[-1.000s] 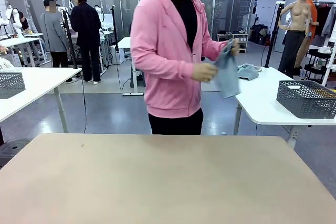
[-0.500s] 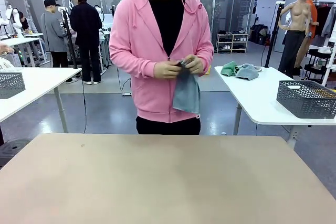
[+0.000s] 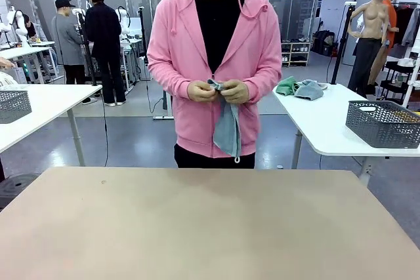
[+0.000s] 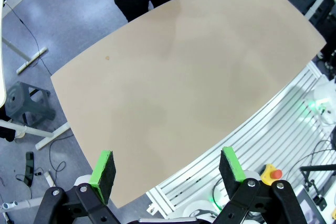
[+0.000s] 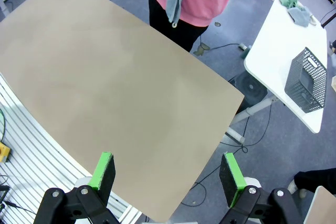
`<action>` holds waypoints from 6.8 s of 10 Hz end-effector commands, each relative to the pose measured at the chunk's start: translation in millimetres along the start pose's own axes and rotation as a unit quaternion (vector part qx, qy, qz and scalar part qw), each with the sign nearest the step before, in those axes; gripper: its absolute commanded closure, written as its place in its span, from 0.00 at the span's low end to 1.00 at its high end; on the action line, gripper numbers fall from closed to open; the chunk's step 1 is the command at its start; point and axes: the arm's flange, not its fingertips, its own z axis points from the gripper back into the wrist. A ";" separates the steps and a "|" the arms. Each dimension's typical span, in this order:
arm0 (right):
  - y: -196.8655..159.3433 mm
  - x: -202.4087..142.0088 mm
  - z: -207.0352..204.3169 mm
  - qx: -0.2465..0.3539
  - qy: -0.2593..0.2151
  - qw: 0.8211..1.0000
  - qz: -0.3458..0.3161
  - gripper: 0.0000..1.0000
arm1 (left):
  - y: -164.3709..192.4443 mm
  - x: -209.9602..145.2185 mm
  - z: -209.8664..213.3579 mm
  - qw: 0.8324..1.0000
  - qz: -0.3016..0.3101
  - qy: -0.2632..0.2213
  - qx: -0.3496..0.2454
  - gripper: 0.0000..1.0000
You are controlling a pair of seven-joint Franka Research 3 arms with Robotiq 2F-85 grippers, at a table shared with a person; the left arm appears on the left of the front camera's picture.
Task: Fold the towels and place them in the basket.
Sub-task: When a person lays out a Towel with hook on the table, fold it in half twice.
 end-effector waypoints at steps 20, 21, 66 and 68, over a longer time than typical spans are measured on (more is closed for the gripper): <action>-0.8 0.9 0.2 0.000 0.001 1.000 0.000 0.00 | 1.1 2.8 3.2 1.000 -0.001 0.002 0.001 0.00; -0.8 0.9 0.2 0.000 0.001 1.000 0.000 0.00 | 1.1 2.8 3.2 1.000 -0.001 0.002 0.001 0.00; 234.5 -73.5 -352.5 0.208 0.202 0.871 0.398 0.00 | -122.5 -53.0 -396.0 0.876 -0.399 0.207 -0.176 0.00; 238.2 -81.4 -366.7 0.208 0.221 0.866 0.398 0.00 | -123.6 -61.9 -413.2 0.871 -0.401 0.225 -0.172 0.00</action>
